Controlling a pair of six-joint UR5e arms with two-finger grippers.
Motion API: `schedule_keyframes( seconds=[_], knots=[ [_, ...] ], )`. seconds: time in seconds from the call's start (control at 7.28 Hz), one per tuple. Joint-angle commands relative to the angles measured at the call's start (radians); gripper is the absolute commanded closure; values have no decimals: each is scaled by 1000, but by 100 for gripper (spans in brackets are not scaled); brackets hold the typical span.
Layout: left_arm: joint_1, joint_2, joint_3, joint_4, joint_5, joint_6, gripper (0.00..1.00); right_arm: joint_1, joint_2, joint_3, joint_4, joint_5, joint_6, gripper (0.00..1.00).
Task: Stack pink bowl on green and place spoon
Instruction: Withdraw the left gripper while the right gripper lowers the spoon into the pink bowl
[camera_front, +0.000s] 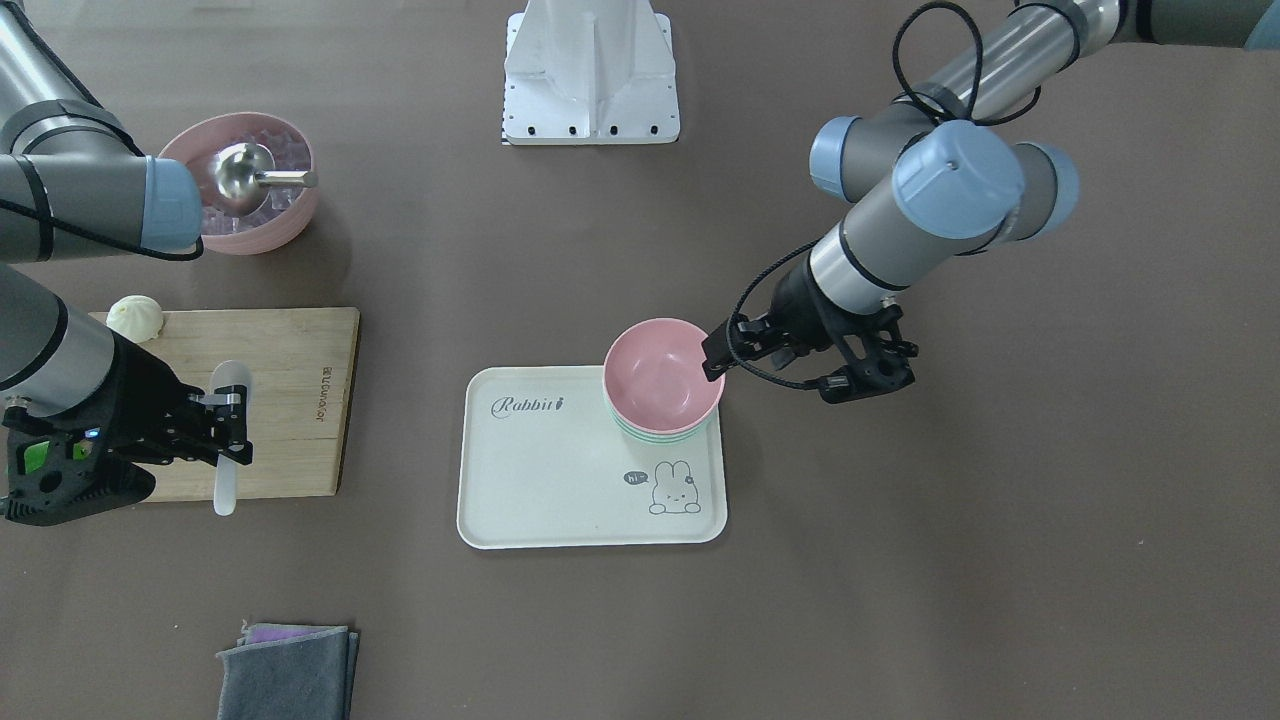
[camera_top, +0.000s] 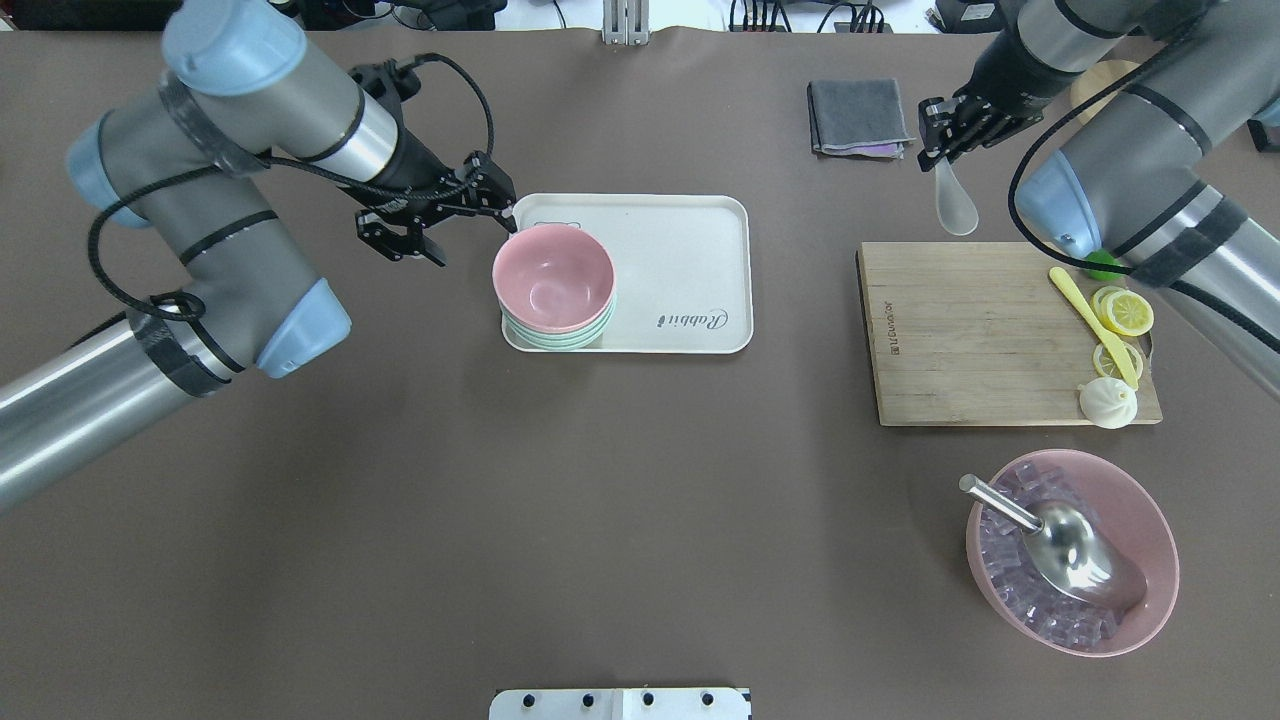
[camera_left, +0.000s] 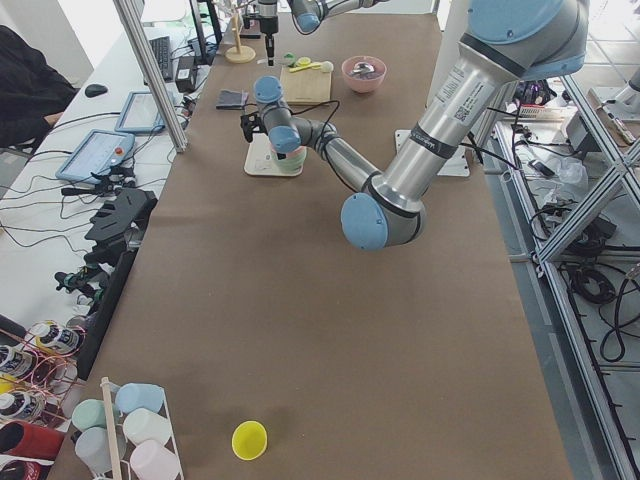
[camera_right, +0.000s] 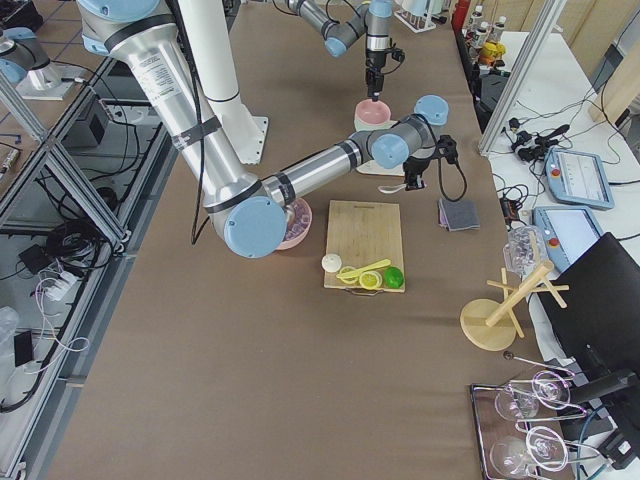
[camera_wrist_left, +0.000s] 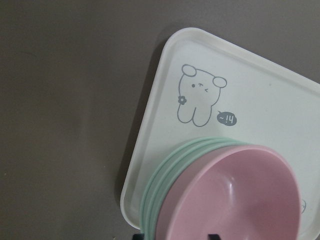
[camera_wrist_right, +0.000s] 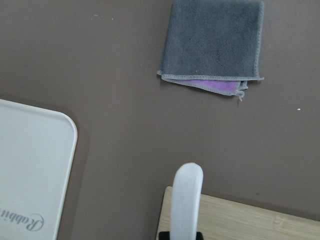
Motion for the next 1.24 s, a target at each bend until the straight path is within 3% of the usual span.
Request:
schedule_keyframes(
  seconds=[0.0, 0.27, 0.55, 0.69, 1.1],
  knots=[
    [-234, 113, -37, 5, -171, 165, 1, -89, 129, 0, 9, -5, 342, 100],
    [-349, 282, -62, -1, -171, 443, 1, -253, 248, -17, 38, -191, 590, 100],
    [-371, 325, -57, -6, -168, 507, 1, -365, 356, -151, 161, -335, 754, 100],
    [-370, 330, -57, -6, -165, 507, 1, -384, 379, -207, 205, -353, 769, 100],
    [-368, 331, -54, -6, -158, 508, 1, -405, 382, -246, 261, -383, 769, 100]
  ],
)
